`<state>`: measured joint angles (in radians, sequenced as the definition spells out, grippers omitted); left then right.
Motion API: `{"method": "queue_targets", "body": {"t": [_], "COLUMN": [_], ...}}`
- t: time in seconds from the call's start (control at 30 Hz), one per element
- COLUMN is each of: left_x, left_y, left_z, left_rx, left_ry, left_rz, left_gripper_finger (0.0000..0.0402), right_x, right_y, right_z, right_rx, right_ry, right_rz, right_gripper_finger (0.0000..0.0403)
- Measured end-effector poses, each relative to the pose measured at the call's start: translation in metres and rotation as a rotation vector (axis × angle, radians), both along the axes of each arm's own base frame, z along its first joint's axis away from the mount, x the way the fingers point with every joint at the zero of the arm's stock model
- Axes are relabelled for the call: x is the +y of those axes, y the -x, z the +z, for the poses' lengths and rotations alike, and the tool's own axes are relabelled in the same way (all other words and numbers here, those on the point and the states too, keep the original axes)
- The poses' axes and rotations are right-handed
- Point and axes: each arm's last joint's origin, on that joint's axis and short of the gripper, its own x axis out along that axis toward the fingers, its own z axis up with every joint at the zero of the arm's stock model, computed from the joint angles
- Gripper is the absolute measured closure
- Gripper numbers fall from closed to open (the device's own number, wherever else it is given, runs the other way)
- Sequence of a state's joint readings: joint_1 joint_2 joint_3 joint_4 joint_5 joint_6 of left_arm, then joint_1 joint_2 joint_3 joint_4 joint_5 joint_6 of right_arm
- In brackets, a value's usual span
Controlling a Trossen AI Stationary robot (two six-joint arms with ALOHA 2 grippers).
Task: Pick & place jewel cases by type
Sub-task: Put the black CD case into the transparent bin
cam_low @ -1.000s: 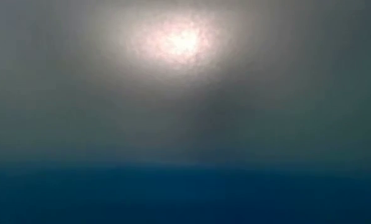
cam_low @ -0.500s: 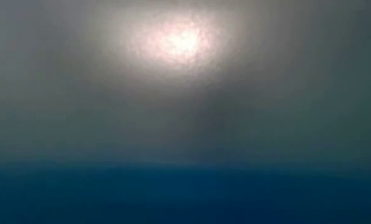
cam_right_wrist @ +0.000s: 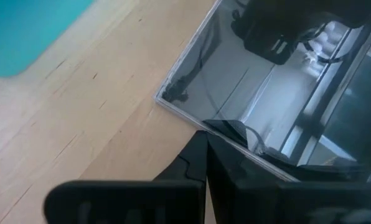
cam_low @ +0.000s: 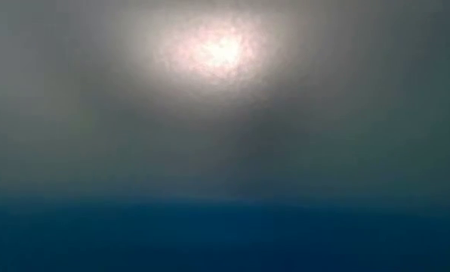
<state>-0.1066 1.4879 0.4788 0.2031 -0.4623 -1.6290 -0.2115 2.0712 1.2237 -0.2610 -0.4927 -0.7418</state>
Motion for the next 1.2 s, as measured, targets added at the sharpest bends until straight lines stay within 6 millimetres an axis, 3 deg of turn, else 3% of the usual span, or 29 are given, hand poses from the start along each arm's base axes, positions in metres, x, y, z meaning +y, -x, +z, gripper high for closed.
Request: {"method": "queue_targets", "body": {"t": [0.37, 0.47, 0.6, 0.67, 0.8, 0.97, 1.2], "left_x": [0.000, 0.001, 0.001, -0.001, 0.004, 0.008, 0.012], "left_y": [0.001, 0.003, 0.000, 0.002, 0.003, 0.003, -0.016], "left_z": [0.016, 0.029, 0.060, 0.064, 0.063, 0.042, 0.035], "left_rx": [-0.011, -0.068, -0.256, -0.265, -0.196, -0.064, -0.174], "left_ry": [-0.032, -0.054, -0.055, -0.071, -0.066, -0.075, -0.010], "left_rz": [-0.032, -0.023, -0.007, -0.046, -0.069, -0.047, -0.129], "left_gripper_finger": [0.0205, 0.0205, 0.0206, 0.0206, 0.0213, 0.0227, 0.0233], "right_x": [0.000, 0.000, 0.000, 0.000, 0.000, 0.000, 0.000], "right_y": [0.000, 0.000, 0.000, -0.001, -0.001, -0.001, -0.001], "right_z": [0.000, 0.000, 0.000, 0.000, 0.000, 0.000, 0.000], "right_rx": [0.003, 0.004, 0.004, -0.004, -0.010, -0.003, -0.008], "right_ry": [0.000, -0.002, -0.002, 0.000, 0.002, -0.004, -0.002], "right_rz": [0.000, 0.001, 0.001, 0.000, 0.001, 0.004, 0.002], "right_gripper_finger": [0.0397, 0.0397, 0.0397, 0.0397, 0.0397, 0.0397, 0.0397]}}
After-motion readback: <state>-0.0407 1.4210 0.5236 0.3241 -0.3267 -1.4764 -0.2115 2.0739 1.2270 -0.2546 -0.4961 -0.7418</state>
